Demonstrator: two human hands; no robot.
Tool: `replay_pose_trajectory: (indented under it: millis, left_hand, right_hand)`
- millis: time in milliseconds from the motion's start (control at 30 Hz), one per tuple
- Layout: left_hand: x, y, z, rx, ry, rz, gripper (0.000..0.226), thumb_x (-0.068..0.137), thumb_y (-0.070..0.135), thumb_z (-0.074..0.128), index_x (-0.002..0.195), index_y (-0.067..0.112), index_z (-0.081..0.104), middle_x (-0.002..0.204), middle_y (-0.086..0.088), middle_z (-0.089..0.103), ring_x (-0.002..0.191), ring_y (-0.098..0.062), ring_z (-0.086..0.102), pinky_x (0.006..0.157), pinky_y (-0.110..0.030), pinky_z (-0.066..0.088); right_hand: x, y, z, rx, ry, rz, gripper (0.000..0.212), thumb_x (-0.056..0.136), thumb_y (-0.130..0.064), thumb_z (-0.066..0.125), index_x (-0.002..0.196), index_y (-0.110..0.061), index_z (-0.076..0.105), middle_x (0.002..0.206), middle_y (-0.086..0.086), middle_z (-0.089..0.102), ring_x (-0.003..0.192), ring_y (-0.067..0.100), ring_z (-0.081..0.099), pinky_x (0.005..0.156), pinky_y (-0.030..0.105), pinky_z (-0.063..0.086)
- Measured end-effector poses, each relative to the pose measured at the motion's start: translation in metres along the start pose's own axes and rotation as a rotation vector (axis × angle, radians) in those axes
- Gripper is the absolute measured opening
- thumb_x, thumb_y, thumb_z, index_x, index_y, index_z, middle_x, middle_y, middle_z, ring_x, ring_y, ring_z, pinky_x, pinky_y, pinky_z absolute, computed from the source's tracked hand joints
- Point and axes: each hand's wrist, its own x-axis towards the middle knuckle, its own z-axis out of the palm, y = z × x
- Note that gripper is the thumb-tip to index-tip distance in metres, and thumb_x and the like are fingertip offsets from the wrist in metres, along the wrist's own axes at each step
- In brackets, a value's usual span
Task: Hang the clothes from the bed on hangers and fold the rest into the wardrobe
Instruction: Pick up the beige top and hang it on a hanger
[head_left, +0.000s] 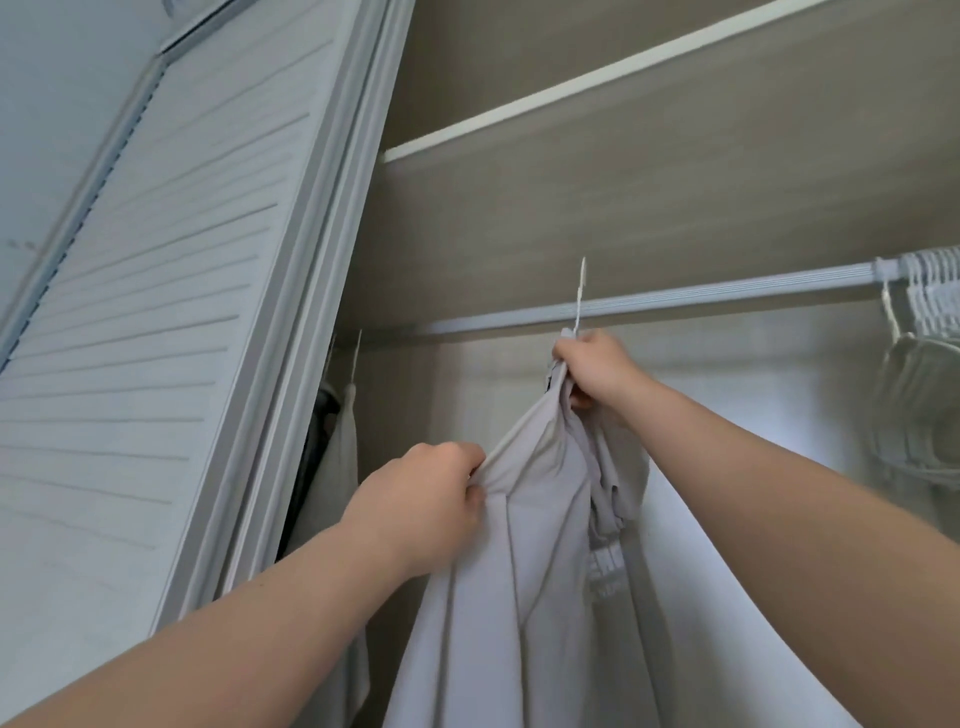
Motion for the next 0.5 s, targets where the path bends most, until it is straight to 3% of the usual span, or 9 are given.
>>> replay_pose_trajectory:
  millis: [200, 333, 400, 433, 500]
  left_hand:
    - [0.011, -0.011, 0.019, 0.062, -0.005, 0.012, 0.013, 0.097, 0.025, 0.045, 0.086, 0.02, 0.05, 0.082, -0.002, 0.058, 0.083, -0.032, 0.06, 0.073, -0.043, 0.053]
    - [0.013, -0.019, 0.027, 0.093, -0.017, 0.021, 0.017, 0.096, 0.024, 0.045, 0.079, 0.019, 0.043, 0.079, -0.001, 0.056, 0.08, -0.033, 0.059, 0.069, -0.042, 0.051]
    - [0.013, -0.022, 0.028, 0.111, -0.016, 0.028, 0.023, 0.095, 0.023, 0.045, 0.074, 0.02, 0.036, 0.074, 0.0, 0.051, 0.077, -0.032, 0.056, 0.062, -0.039, 0.045]
    - [0.013, -0.024, 0.029, 0.118, -0.018, 0.03, 0.025, 0.095, 0.023, 0.045, 0.072, 0.02, 0.033, 0.072, 0.001, 0.048, 0.076, -0.032, 0.055, 0.06, -0.037, 0.041]
    - [0.012, -0.026, 0.031, 0.13, -0.029, 0.035, 0.027, 0.095, 0.023, 0.045, 0.072, 0.021, 0.032, 0.071, 0.001, 0.047, 0.074, -0.032, 0.053, 0.059, -0.037, 0.039]
  right_hand:
    - [0.014, 0.04, 0.01, 0.042, -0.057, 0.111, 0.018, 0.087, -0.013, 0.054, 0.07, -0.009, 0.052, 0.048, 0.008, 0.046, 0.029, 0.016, 0.042, 0.037, 0.017, 0.035]
    - [0.022, 0.049, 0.015, -0.056, -0.001, 0.066, 0.02, 0.086, -0.026, 0.06, 0.075, -0.011, 0.055, 0.063, 0.011, 0.053, 0.047, 0.025, 0.052, 0.042, 0.027, 0.044]
    - [0.02, 0.046, 0.015, -0.199, 0.023, 0.024, 0.036, 0.085, -0.044, 0.063, 0.092, -0.01, 0.054, 0.079, 0.012, 0.06, 0.061, 0.029, 0.062, 0.051, 0.036, 0.055]
    - [0.017, 0.043, 0.015, -0.317, 0.039, -0.004, 0.051, 0.082, -0.056, 0.061, 0.102, -0.01, 0.052, 0.088, 0.012, 0.062, 0.073, 0.032, 0.067, 0.064, 0.041, 0.058]
    - [0.007, 0.034, 0.015, -0.559, 0.061, -0.066, 0.075, 0.076, -0.075, 0.055, 0.115, -0.011, 0.049, 0.099, 0.012, 0.066, 0.093, 0.034, 0.068, 0.079, 0.042, 0.055]
